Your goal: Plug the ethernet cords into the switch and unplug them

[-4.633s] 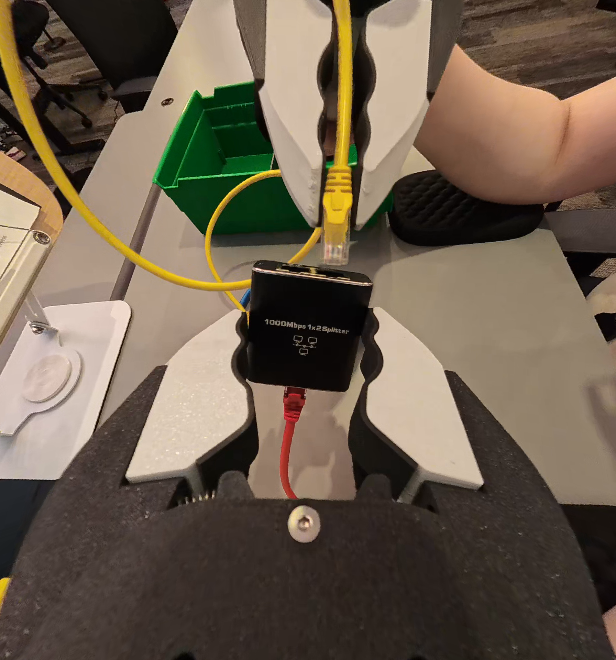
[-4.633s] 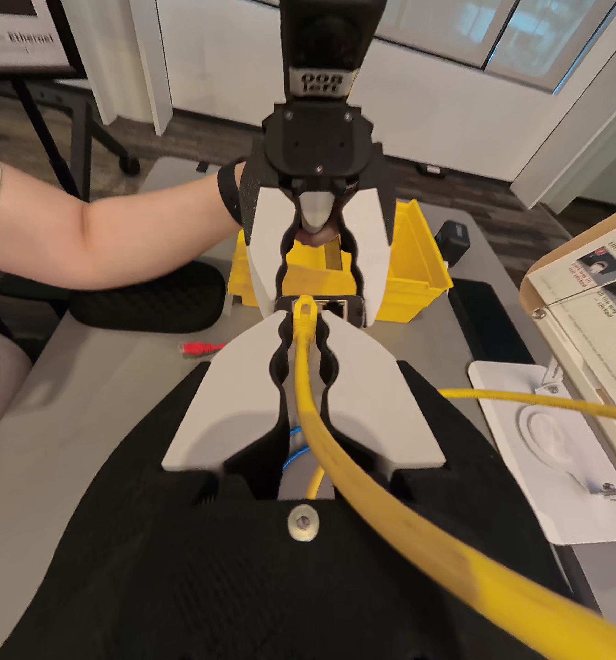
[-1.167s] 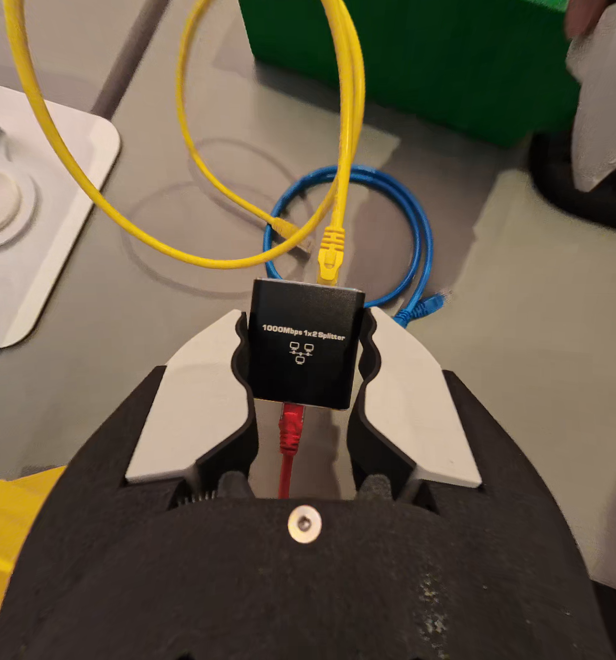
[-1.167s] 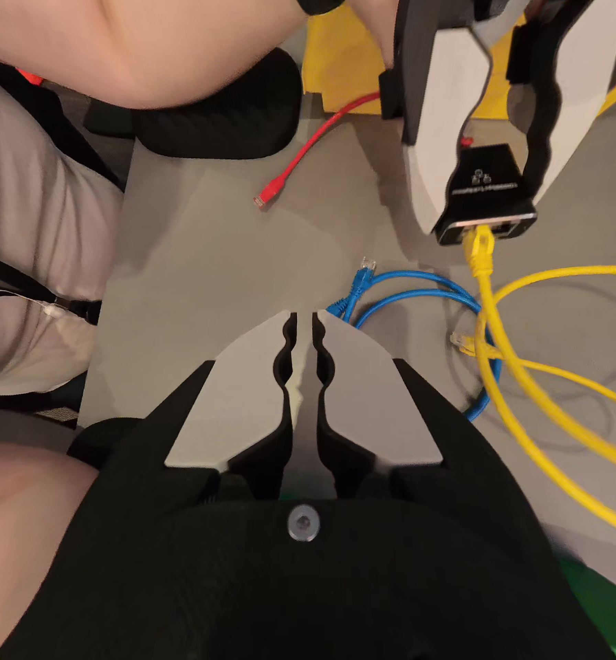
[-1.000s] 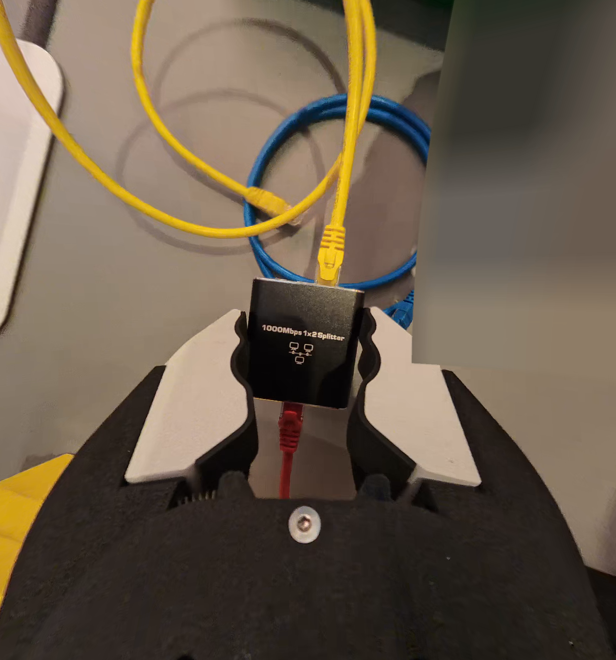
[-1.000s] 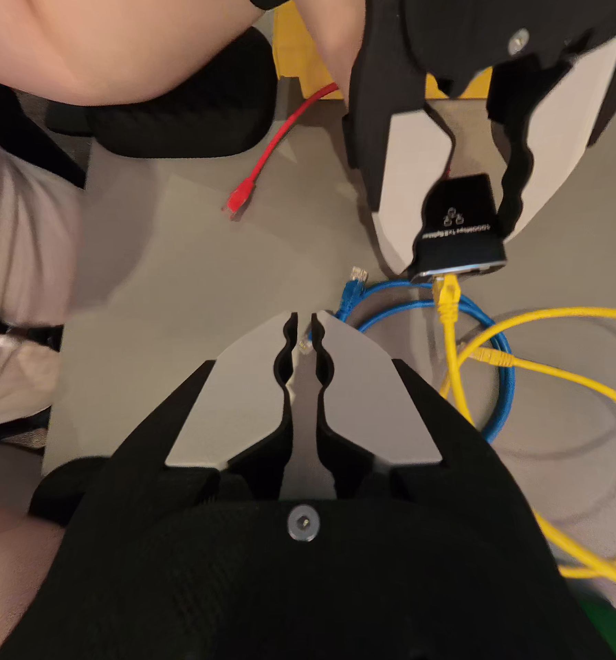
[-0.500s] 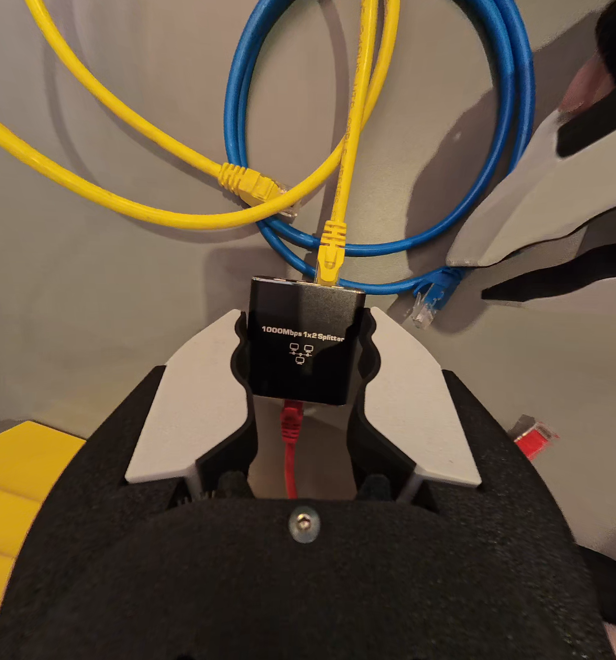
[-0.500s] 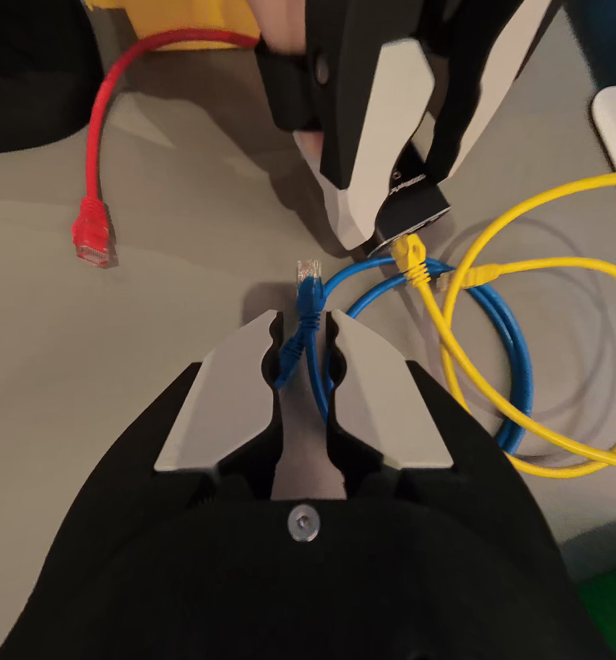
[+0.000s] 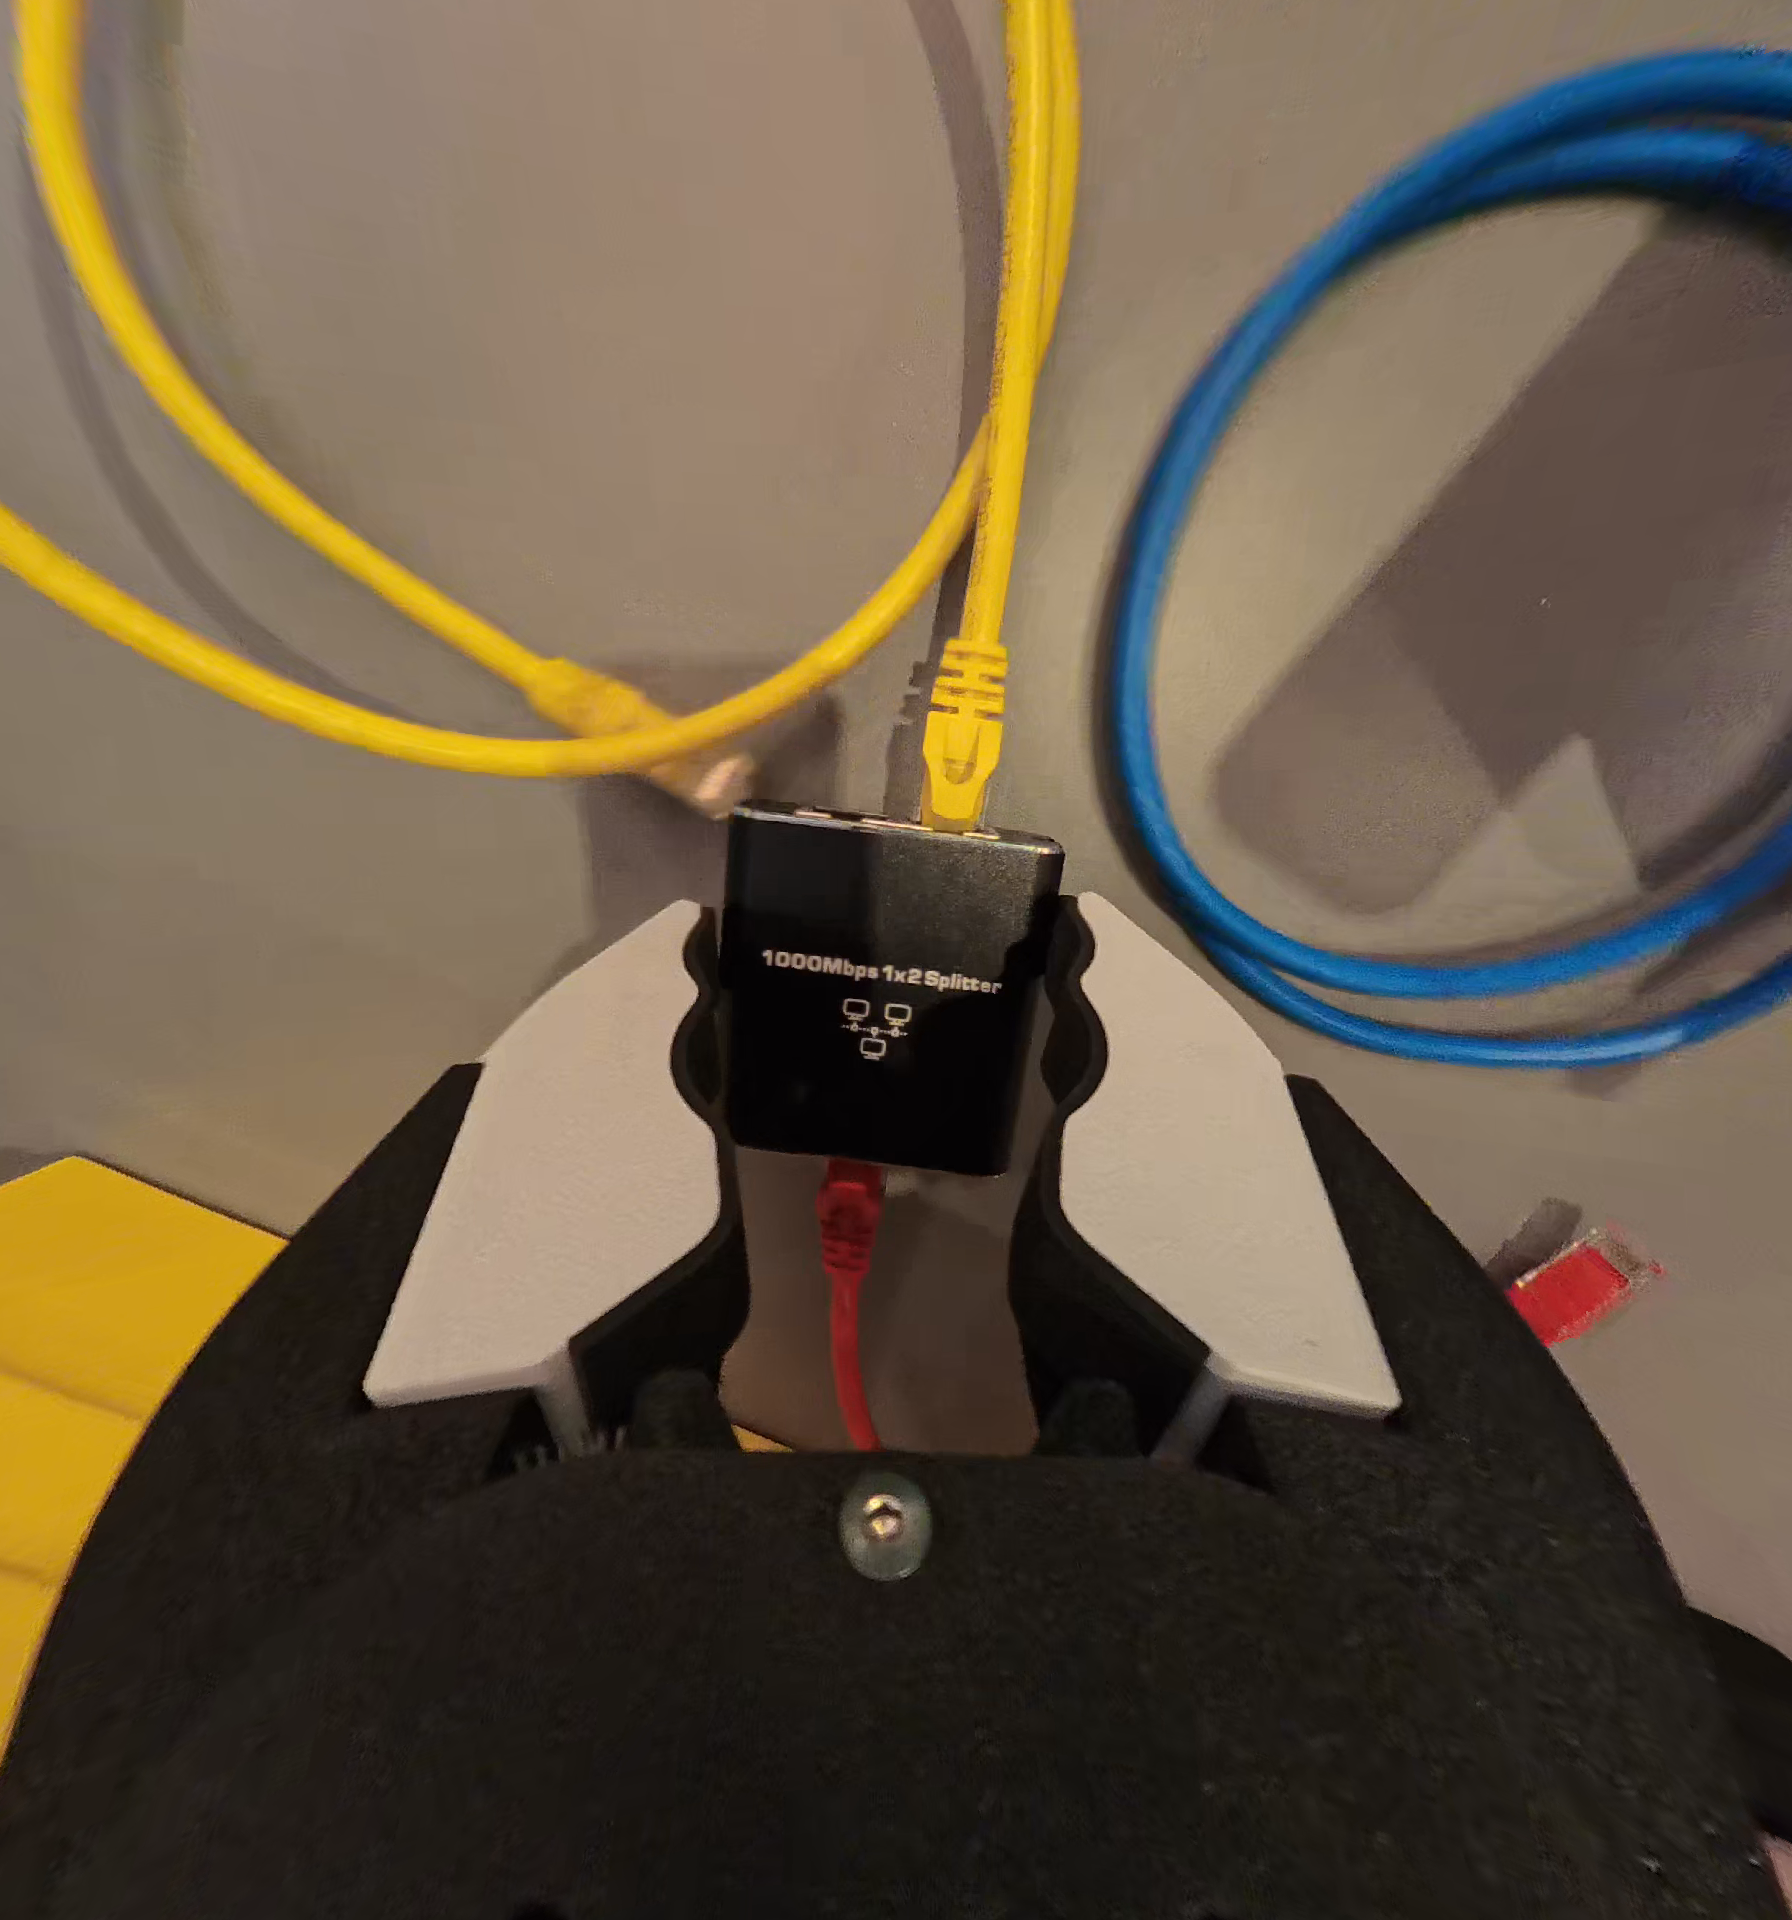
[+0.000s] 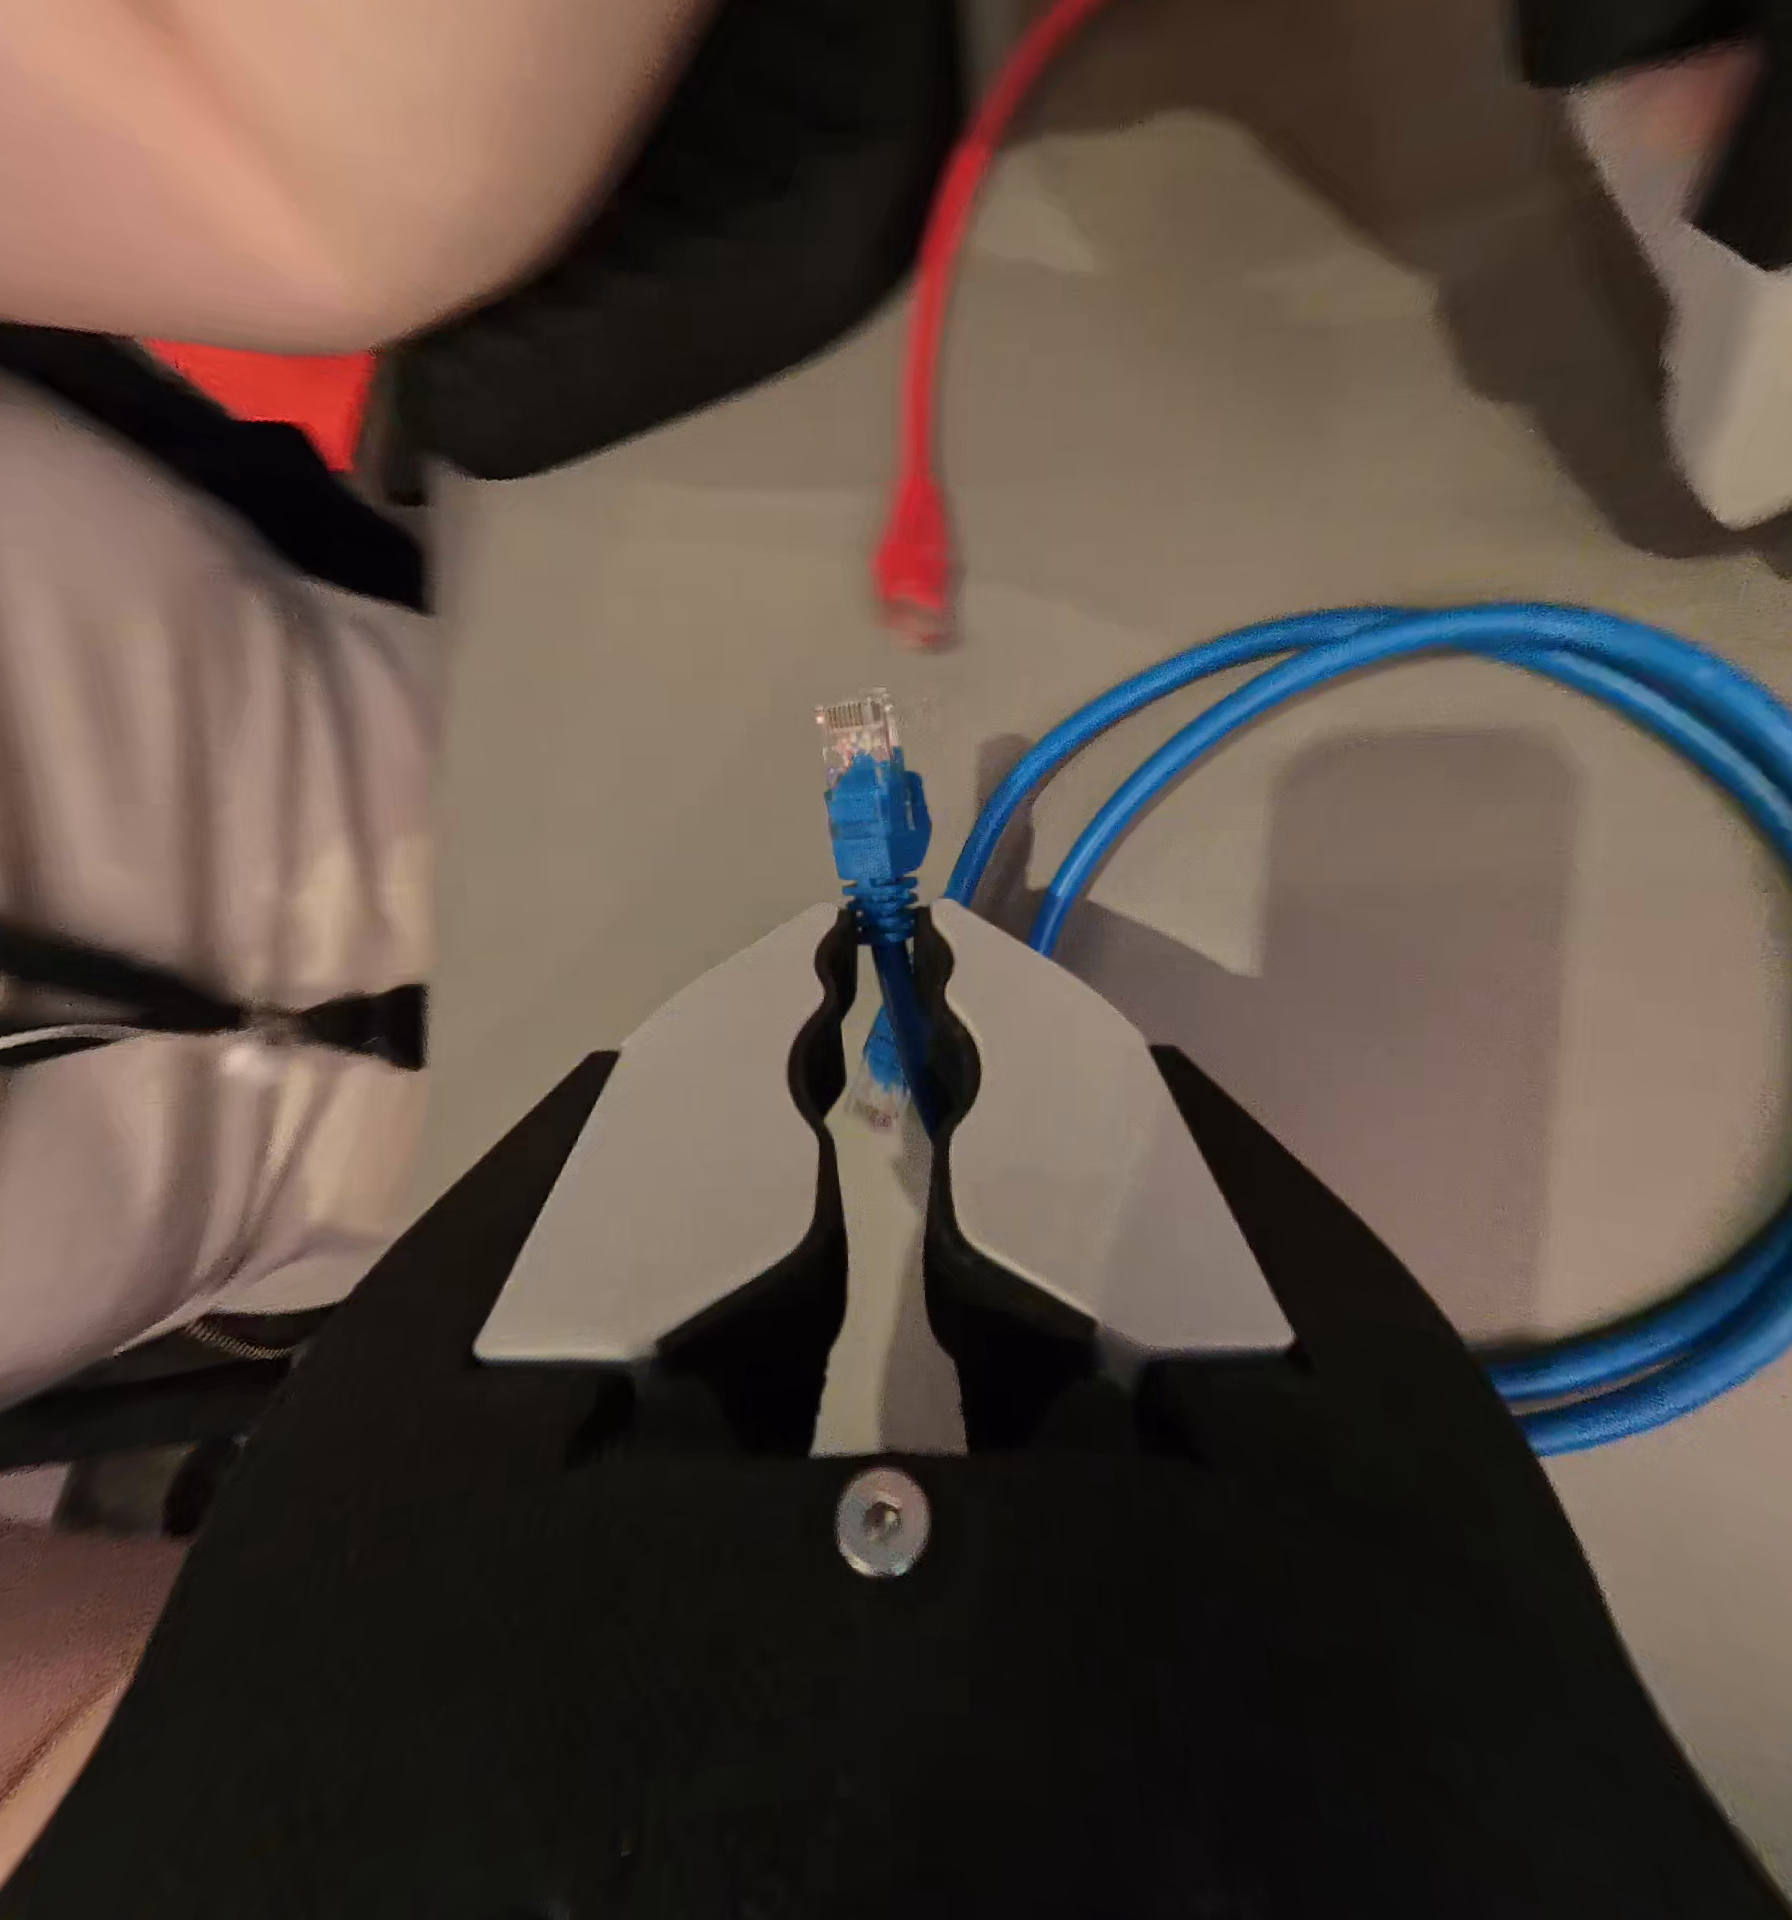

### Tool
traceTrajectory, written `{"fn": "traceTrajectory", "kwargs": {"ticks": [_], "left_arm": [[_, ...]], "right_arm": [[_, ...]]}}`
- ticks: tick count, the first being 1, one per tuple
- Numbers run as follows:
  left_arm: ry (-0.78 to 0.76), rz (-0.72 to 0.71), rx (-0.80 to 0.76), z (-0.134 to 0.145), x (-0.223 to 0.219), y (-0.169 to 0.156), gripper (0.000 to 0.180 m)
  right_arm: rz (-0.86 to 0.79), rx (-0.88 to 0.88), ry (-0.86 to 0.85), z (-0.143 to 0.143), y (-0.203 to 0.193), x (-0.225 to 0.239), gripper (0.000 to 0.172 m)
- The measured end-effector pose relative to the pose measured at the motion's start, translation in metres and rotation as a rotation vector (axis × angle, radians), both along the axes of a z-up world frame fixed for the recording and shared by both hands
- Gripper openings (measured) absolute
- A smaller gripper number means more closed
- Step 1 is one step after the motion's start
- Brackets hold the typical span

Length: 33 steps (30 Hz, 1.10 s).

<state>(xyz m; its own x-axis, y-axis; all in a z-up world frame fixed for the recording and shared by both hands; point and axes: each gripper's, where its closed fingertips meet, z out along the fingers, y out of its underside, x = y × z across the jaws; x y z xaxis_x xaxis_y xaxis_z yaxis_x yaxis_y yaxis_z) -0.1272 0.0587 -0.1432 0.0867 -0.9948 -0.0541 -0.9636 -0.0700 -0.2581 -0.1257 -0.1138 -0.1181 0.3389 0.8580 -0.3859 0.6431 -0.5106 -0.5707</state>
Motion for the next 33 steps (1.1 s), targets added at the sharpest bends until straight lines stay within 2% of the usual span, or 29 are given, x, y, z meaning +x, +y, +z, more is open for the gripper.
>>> {"fn": "traceTrajectory", "kwargs": {"ticks": [2, 5, 7, 16, 23, 26, 29, 31, 33], "left_arm": [[0.028, -0.003, -0.004, -0.004, -0.004, 0.000, 0.060], [0.049, 0.006, -0.028, -0.009, -0.006, -0.003, 0.060], [0.057, -0.006, -0.022, -0.011, -0.006, -0.003, 0.060], [0.069, -0.077, 0.031, -0.014, -0.005, -0.006, 0.060], [0.048, -0.083, 0.095, -0.007, -0.003, -0.001, 0.071], [-0.014, -0.067, 0.110, 0.012, 0.000, -0.002, 0.073], [-0.156, -0.066, 0.141, 0.050, 0.004, -0.004, 0.072], [-0.328, -0.085, 0.141, 0.084, 0.008, -0.007, 0.071], [-0.576, -0.126, 0.104, 0.129, 0.012, -0.017, 0.067]], "right_arm": [[0.059, 0.026, 0.058, 0.018, -0.010, -0.004, 0.011], [0.042, 0.091, 0.107, 0.044, -0.008, -0.003, 0.011], [0.035, 0.123, 0.089, 0.052, -0.007, 0.003, 0.011], [0.000, 0.129, 0.090, 0.056, -0.003, 0.021, 0.011], [-0.010, 0.144, 0.118, 0.062, -0.001, 0.026, 0.011], [-0.016, 0.162, 0.174, 0.075, 0.003, 0.028, 0.011], [-0.029, 0.195, 0.294, 0.103, 0.013, 0.028, 0.011], [-0.034, 0.210, 0.386, 0.126, 0.021, 0.028, 0.011], [-0.032, 0.204, 0.474, 0.147, 0.029, 0.028, 0.011]]}}
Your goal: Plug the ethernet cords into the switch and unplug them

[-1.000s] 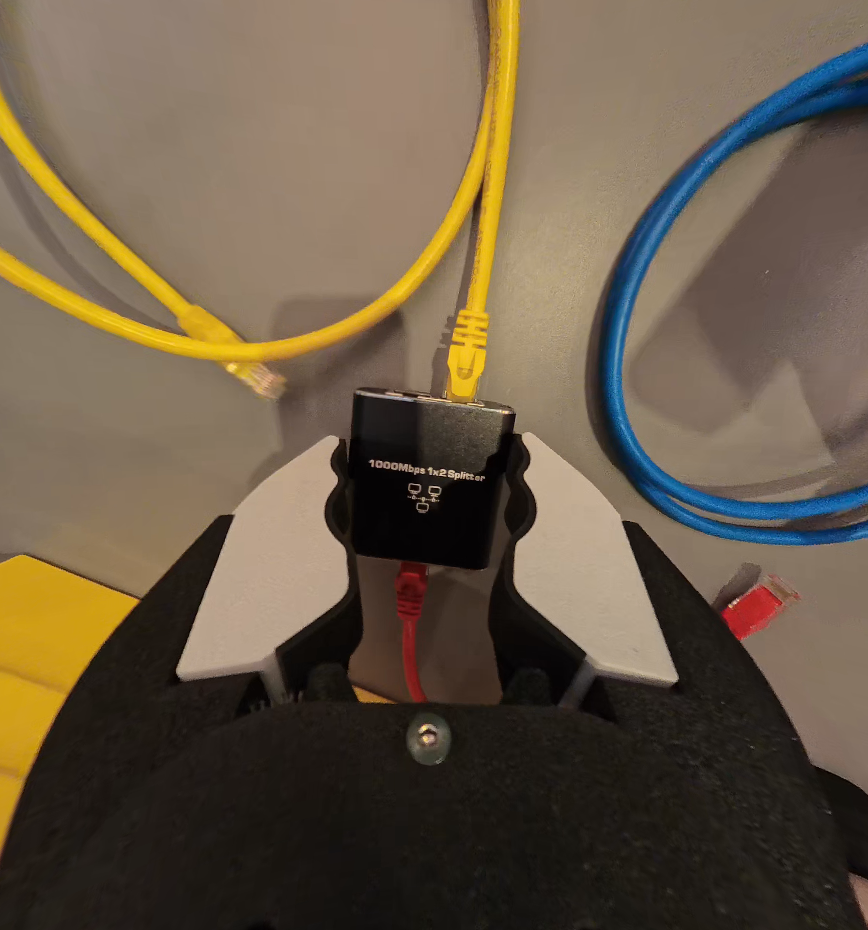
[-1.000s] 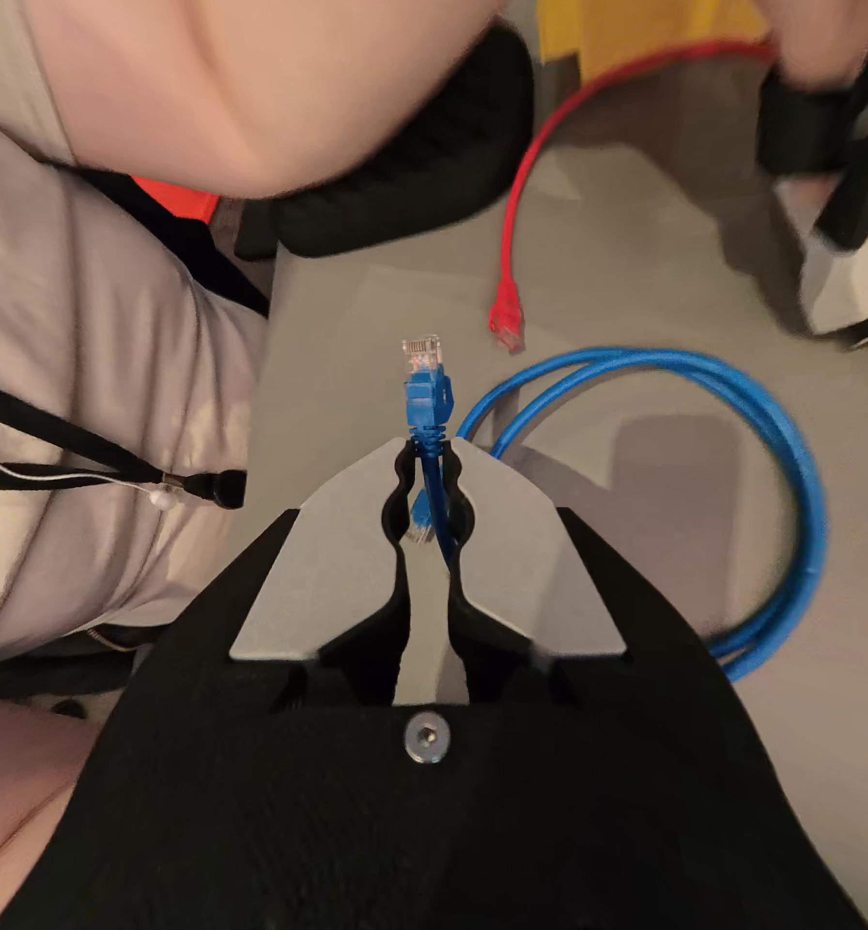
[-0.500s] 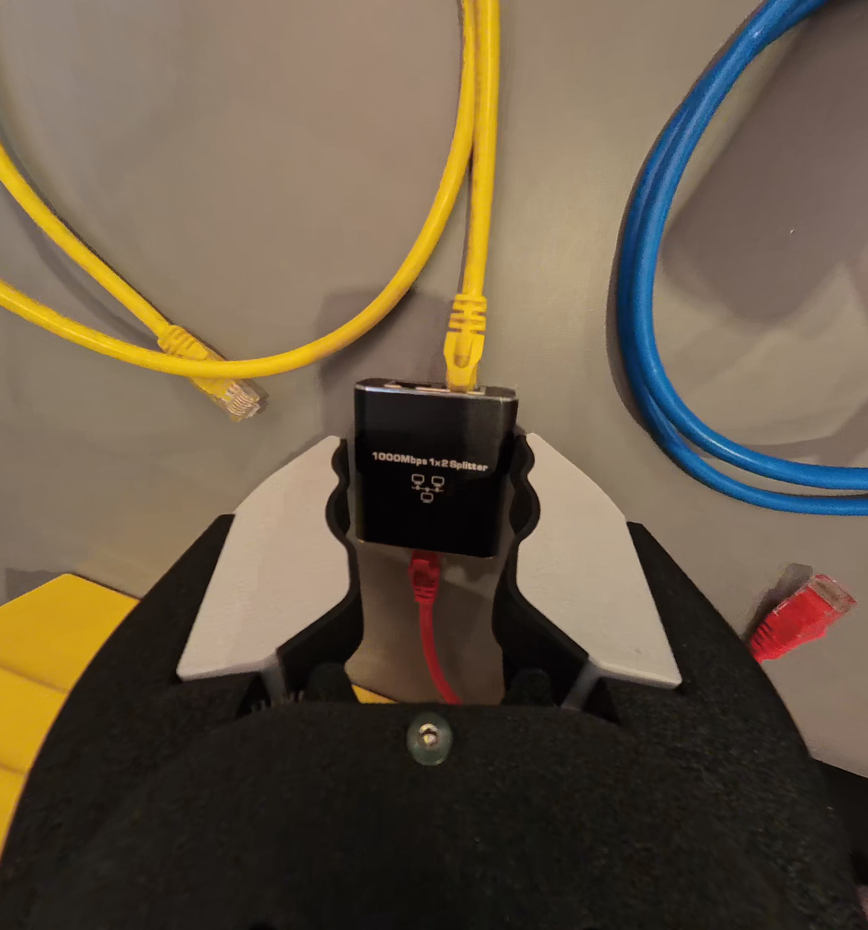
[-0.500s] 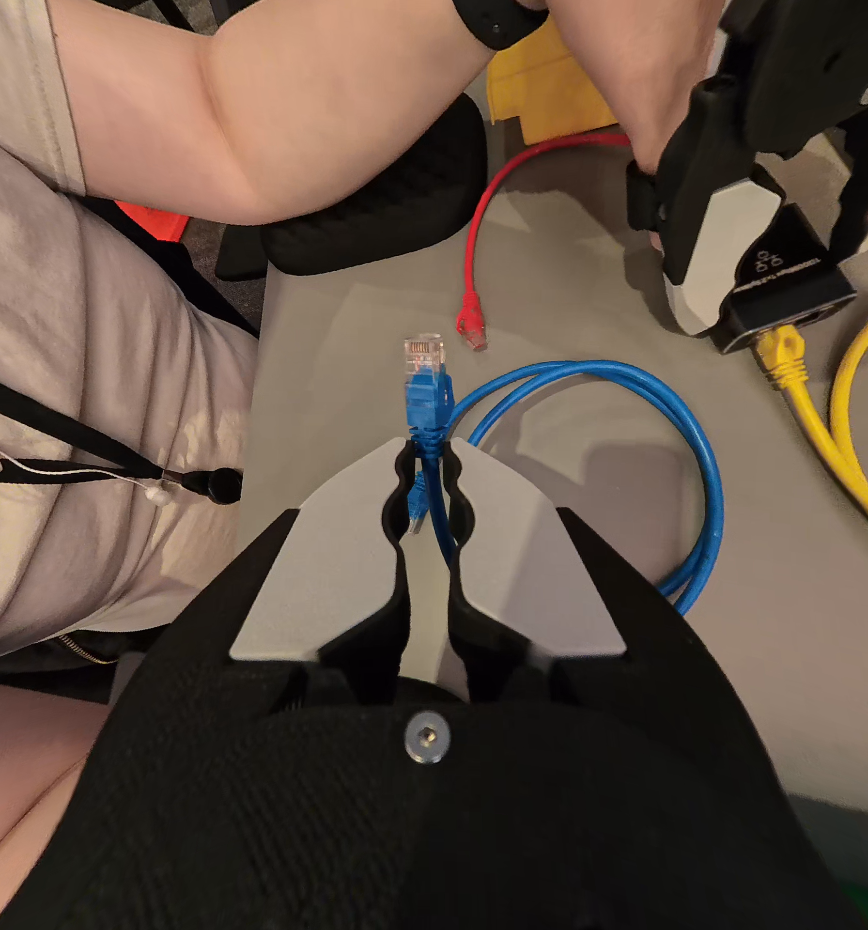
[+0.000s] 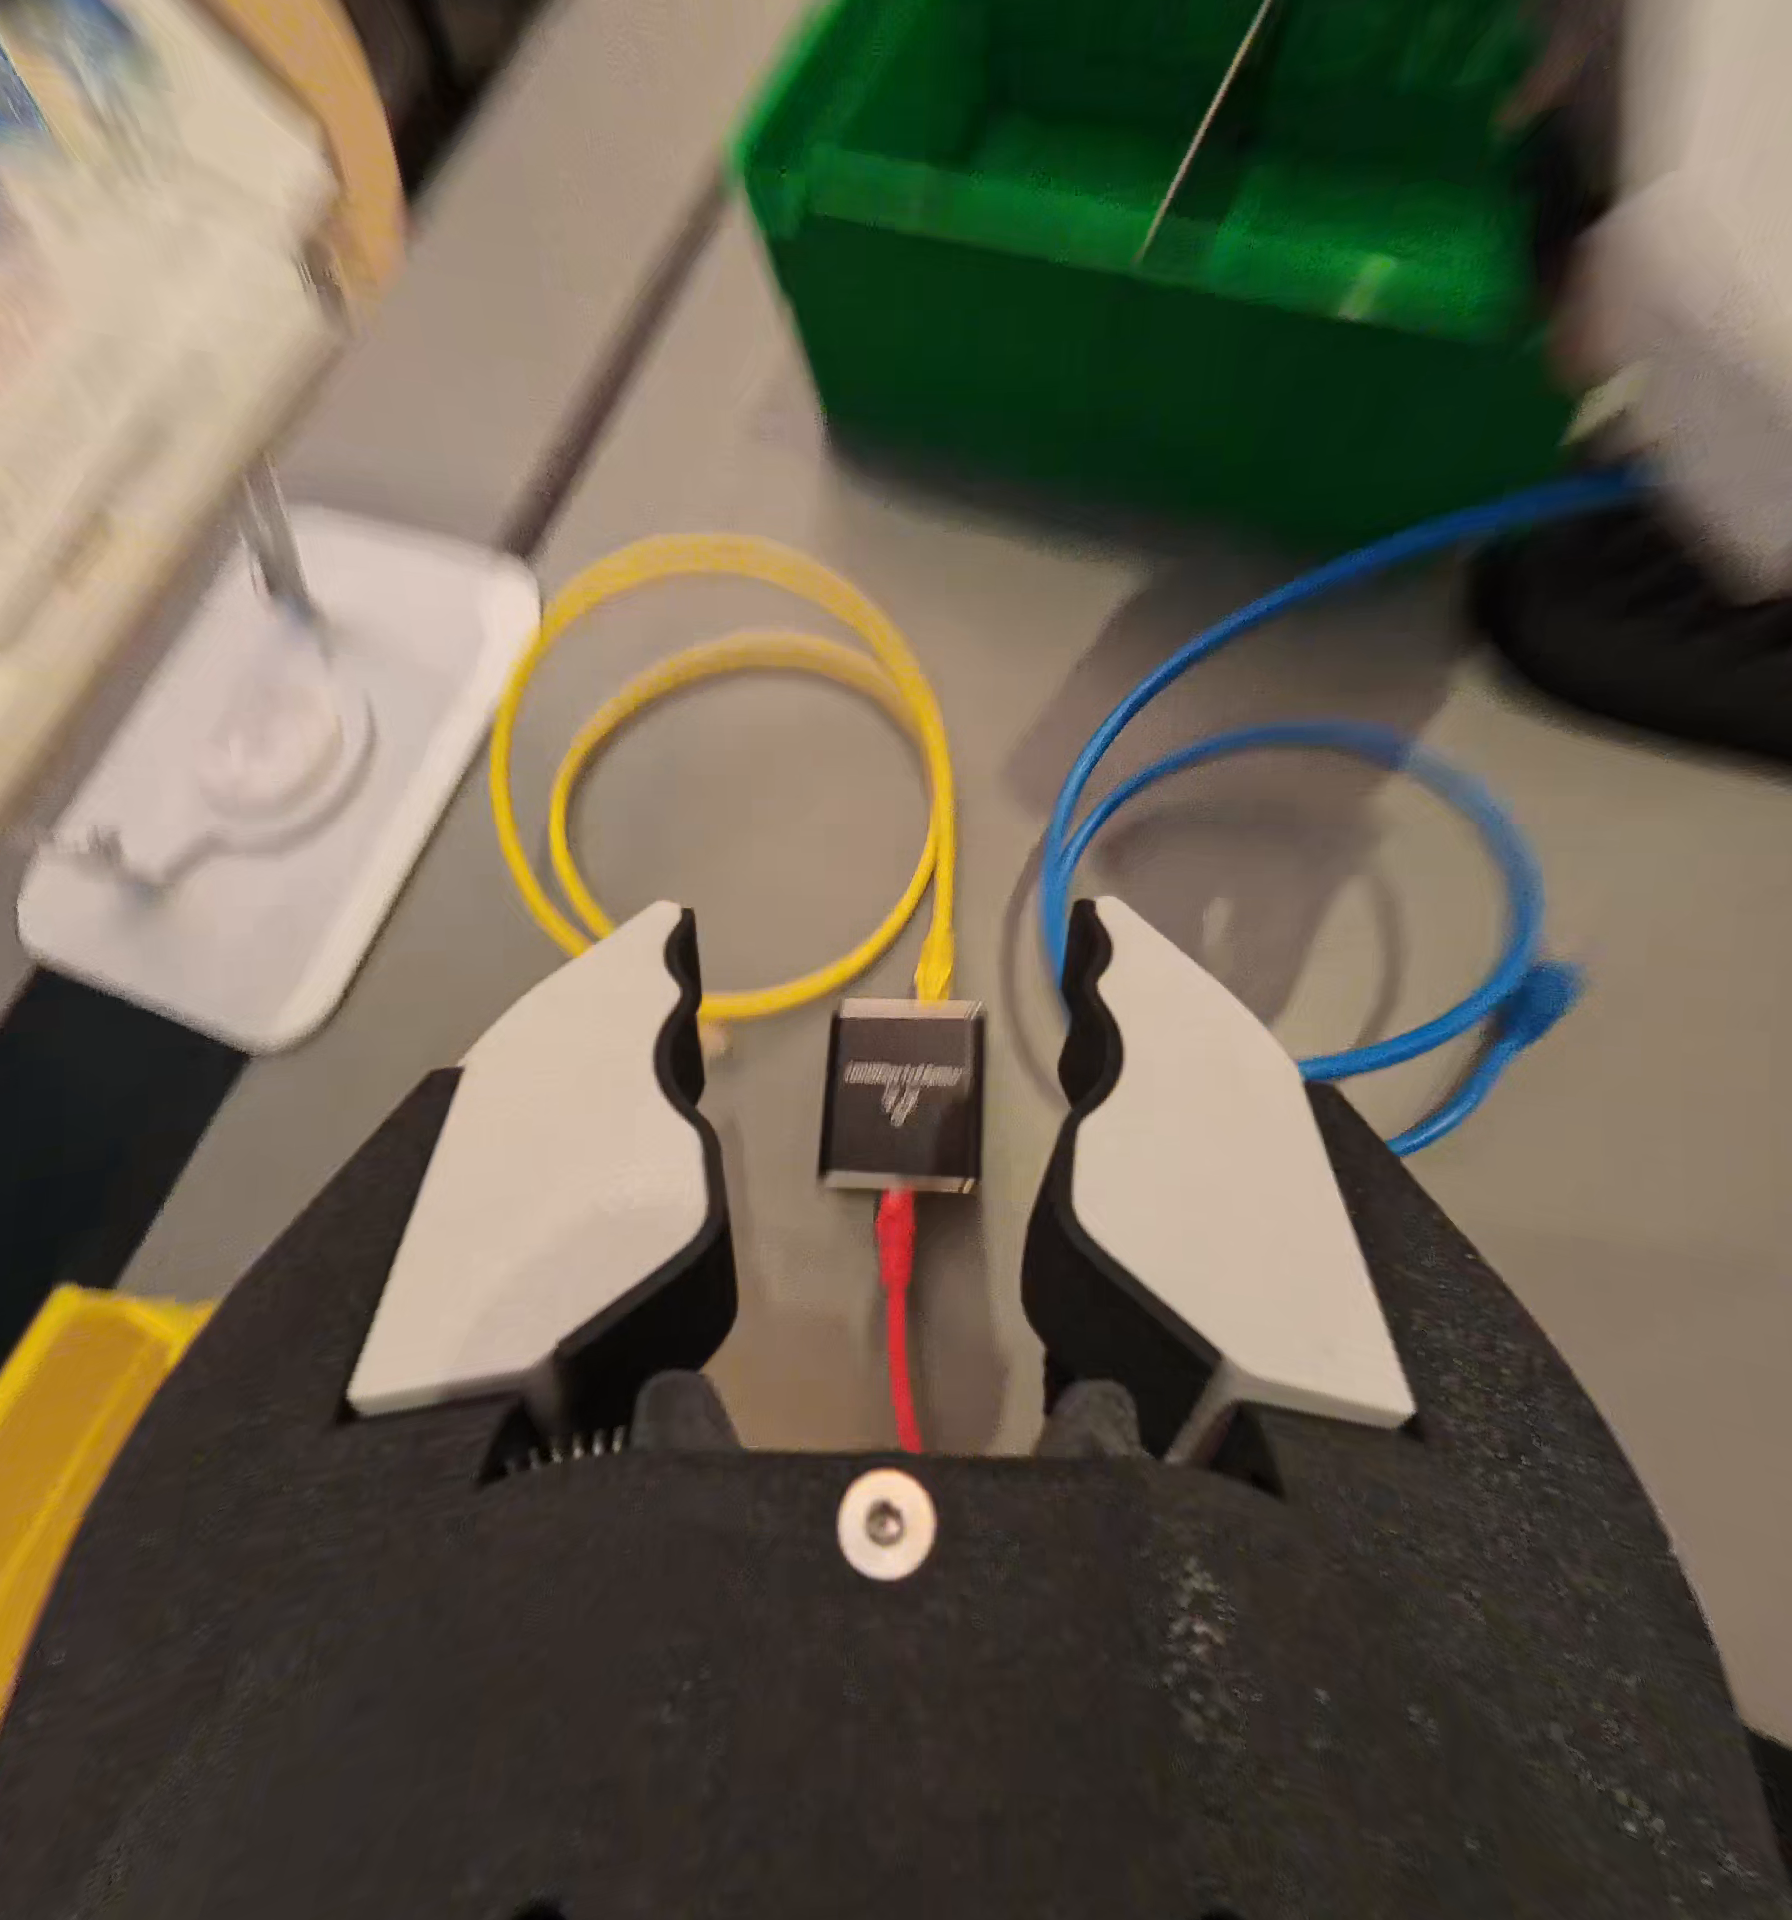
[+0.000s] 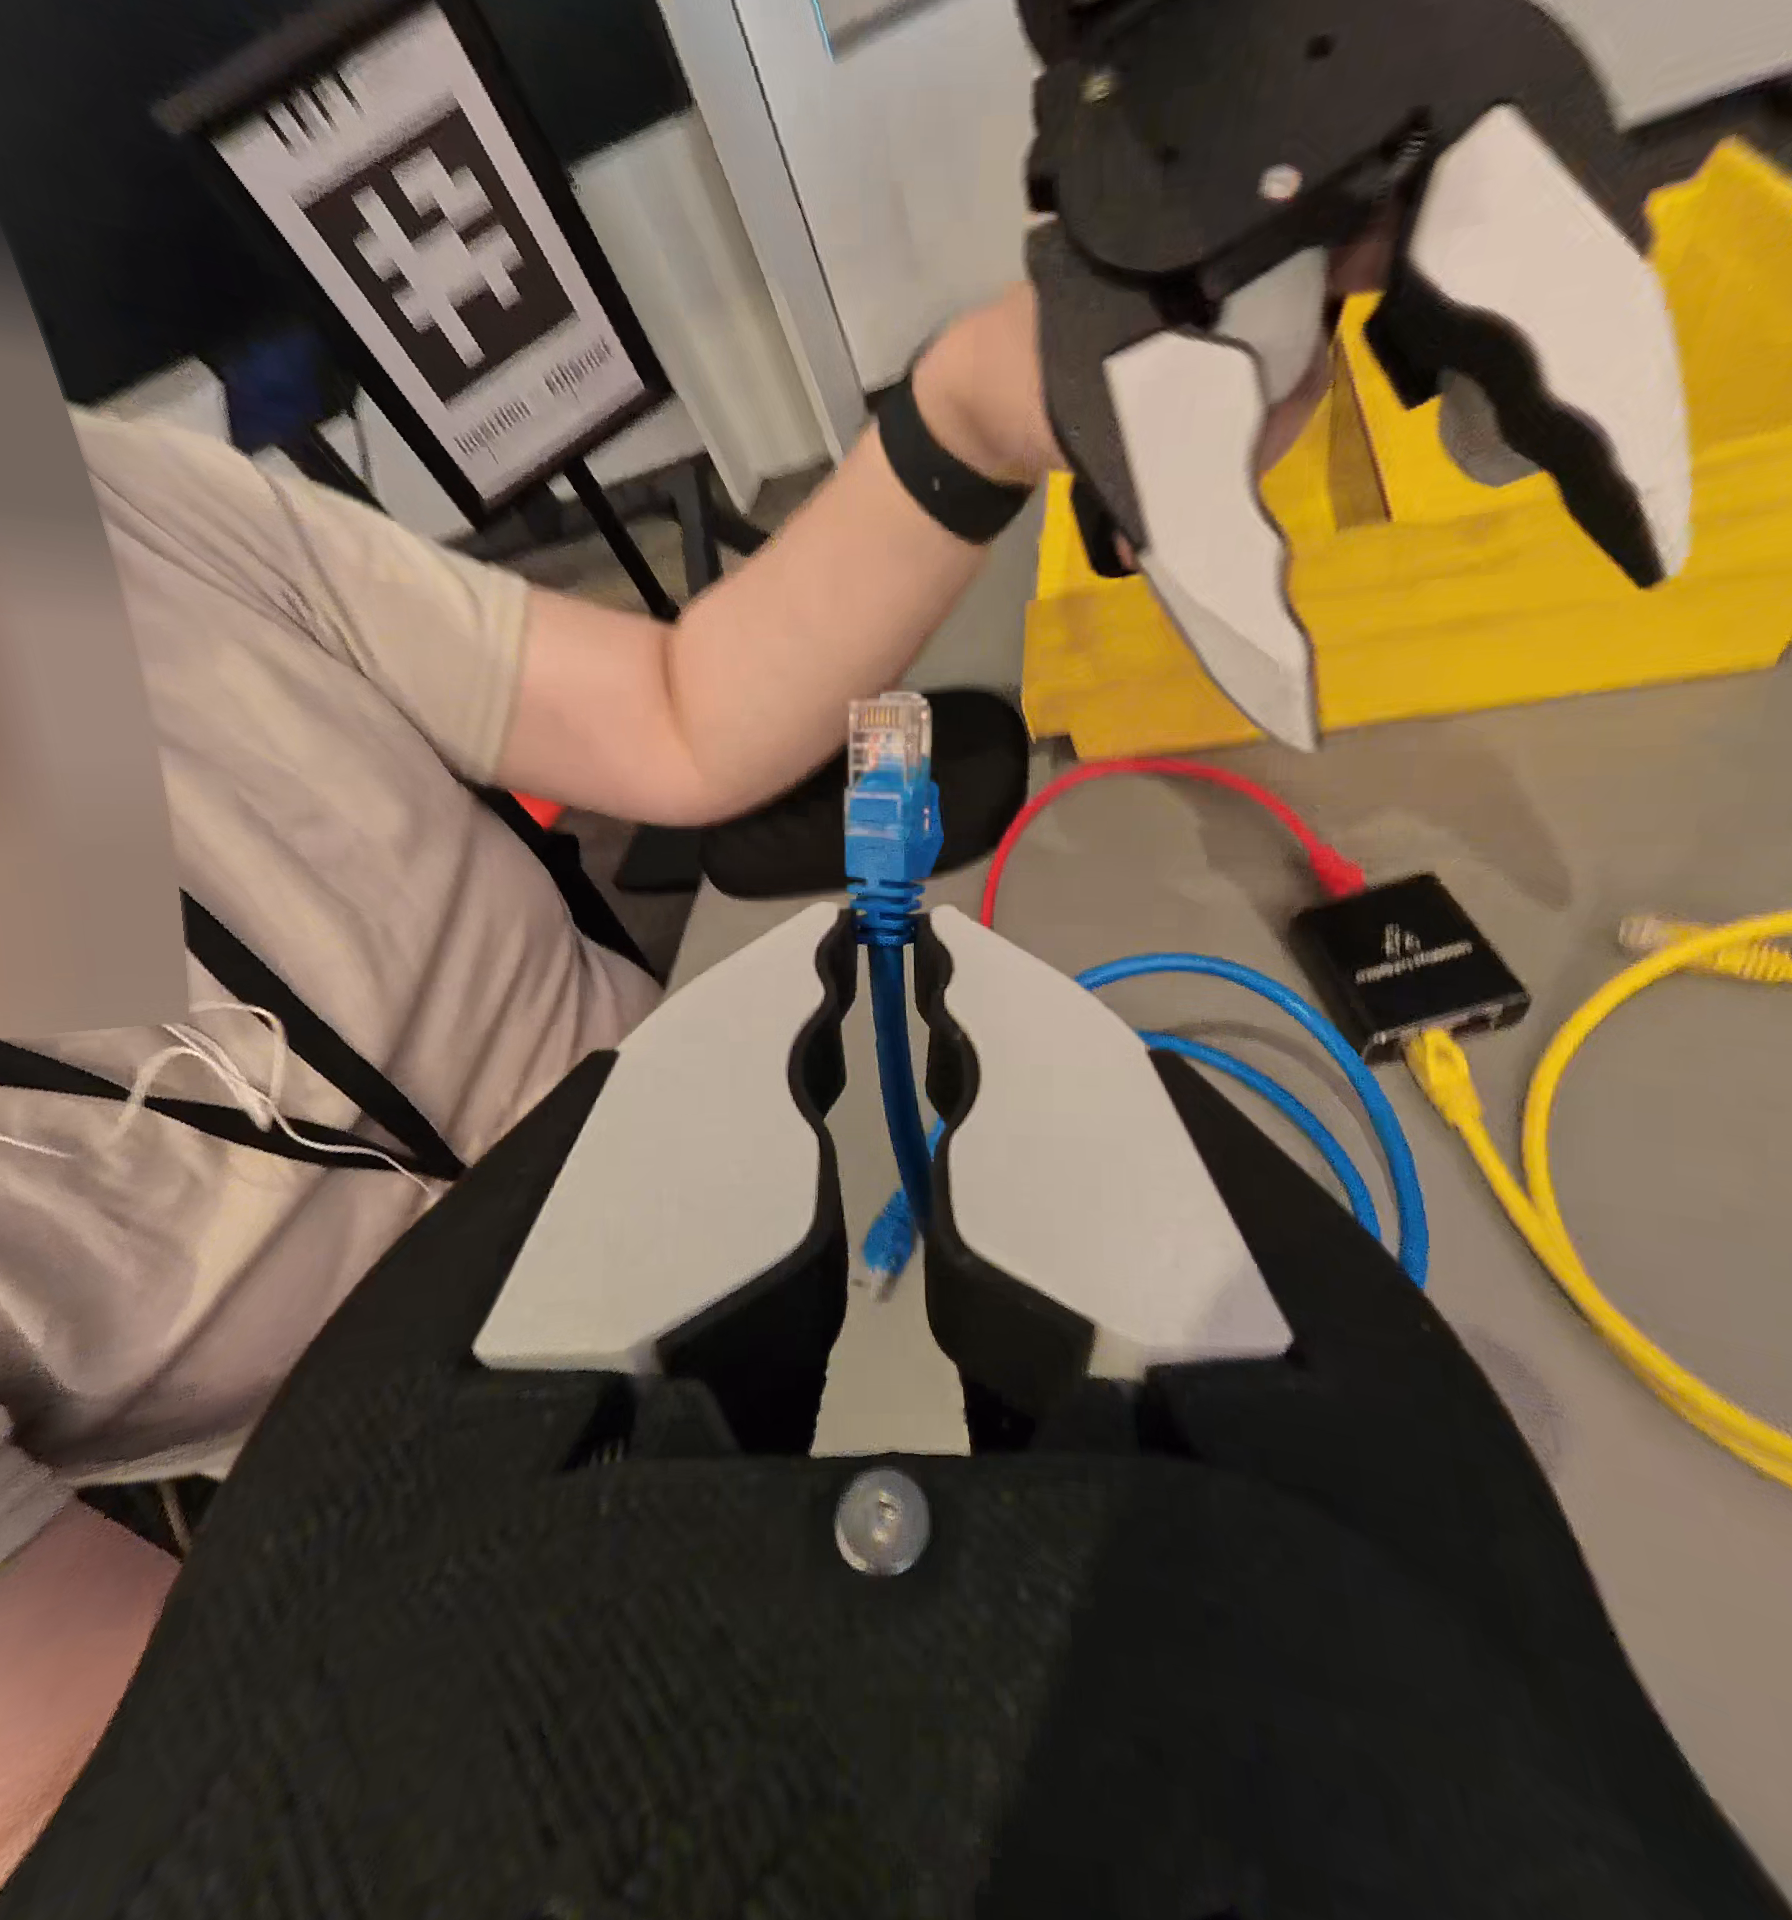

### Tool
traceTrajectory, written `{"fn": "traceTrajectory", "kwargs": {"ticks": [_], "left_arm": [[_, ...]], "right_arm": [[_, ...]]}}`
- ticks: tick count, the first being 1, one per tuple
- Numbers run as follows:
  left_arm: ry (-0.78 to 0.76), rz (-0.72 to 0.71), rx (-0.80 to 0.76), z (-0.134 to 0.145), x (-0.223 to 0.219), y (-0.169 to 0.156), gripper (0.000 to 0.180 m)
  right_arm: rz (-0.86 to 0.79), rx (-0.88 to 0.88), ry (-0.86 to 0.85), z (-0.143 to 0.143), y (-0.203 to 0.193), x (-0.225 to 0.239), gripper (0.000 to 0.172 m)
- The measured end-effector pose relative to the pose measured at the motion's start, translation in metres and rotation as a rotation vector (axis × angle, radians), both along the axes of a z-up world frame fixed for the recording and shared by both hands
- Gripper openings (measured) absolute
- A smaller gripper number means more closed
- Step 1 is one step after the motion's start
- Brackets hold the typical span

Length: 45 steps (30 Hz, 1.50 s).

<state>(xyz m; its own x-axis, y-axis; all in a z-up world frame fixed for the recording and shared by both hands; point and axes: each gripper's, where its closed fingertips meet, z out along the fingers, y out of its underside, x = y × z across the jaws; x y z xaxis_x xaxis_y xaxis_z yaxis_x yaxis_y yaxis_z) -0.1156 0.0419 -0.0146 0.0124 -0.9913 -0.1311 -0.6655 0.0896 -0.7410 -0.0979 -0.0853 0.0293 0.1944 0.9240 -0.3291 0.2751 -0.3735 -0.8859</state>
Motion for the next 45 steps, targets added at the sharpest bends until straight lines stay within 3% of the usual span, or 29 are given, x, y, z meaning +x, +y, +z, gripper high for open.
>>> {"fn": "traceTrajectory", "kwargs": {"ticks": [5, 8, 12, 18, 22, 38, 45], "left_arm": [[-0.506, -0.312, -0.008, 0.099, -0.019, -0.062, 0.054], [-0.621, -0.421, 0.174, 0.121, -0.027, -0.093, 0.046], [-0.469, -0.423, 0.409, 0.104, -0.020, -0.102, 0.044], [-0.287, -0.467, 0.468, 0.069, -0.004, -0.106, 0.035], [-0.282, -0.504, 0.499, 0.065, 0.000, -0.112, 0.026], [-0.242, -0.498, 0.660, 0.062, 0.005, -0.115, 0.021], [-0.228, -0.511, 0.616, 0.057, 0.005, -0.115, 0.019]], "right_arm": [[0.112, -0.074, 0.131, 0.033, 0.010, -0.011, 0.011], [0.175, -0.139, 0.134, 0.033, 0.016, -0.024, 0.011], [0.243, -0.243, 0.096, 0.019, 0.018, -0.036, 0.011], [0.311, -0.302, 0.121, 0.011, 0.012, -0.038, 0.011], [0.322, -0.333, 0.148, 0.012, 0.008, -0.030, 0.011], [0.426, -0.410, 0.229, 0.017, -0.005, -0.025, 0.011], [0.400, -0.384, 0.207, 0.015, -0.003, -0.024, 0.011]]}}
